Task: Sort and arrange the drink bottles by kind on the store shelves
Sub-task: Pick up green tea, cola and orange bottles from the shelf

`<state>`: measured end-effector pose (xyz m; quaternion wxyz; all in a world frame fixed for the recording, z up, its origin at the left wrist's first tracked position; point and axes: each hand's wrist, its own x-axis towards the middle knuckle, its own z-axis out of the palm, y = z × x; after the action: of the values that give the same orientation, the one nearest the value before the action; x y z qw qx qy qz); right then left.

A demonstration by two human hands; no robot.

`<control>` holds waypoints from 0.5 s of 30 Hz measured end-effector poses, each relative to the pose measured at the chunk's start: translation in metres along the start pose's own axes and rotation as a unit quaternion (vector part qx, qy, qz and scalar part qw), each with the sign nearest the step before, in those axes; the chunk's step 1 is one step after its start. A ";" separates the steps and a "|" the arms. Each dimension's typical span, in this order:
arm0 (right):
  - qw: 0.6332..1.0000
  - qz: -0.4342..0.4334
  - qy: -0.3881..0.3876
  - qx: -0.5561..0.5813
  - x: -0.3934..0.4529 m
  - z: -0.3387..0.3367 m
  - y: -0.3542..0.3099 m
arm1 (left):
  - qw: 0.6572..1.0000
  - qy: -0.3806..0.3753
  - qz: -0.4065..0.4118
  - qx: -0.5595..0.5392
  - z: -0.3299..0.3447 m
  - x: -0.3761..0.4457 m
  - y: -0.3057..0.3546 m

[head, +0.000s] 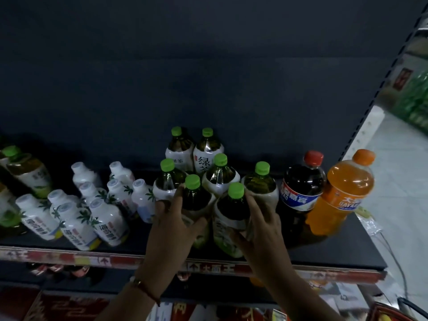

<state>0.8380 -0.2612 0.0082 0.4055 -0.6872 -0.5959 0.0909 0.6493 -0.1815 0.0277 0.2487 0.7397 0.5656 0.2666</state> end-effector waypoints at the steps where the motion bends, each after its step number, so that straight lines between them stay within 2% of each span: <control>1: 1.000 0.000 0.000 0.005 0.001 0.001 0.001 | 1.000 0.000 -0.001 0.012 0.000 0.003 0.000; 5: 1.000 -0.008 0.002 0.011 0.008 -0.002 0.005 | 0.998 0.007 0.005 0.060 0.001 0.007 0.009; 9: 0.999 0.008 -0.023 0.021 0.012 -0.011 0.009 | 0.977 0.043 0.042 0.205 -0.005 -0.005 0.028; 11: 0.996 0.035 -0.056 0.053 0.010 -0.020 0.010 | 0.968 0.084 0.088 0.218 -0.010 -0.016 0.043; 15: 0.991 0.090 -0.057 0.083 -0.003 -0.053 0.019 | 0.950 0.130 0.254 0.131 -0.008 -0.032 0.081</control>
<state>0.8834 -0.2871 0.0289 0.4166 -0.6960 -0.5440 0.2149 0.6938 -0.2308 0.0843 -0.0019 0.8436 0.4167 0.3387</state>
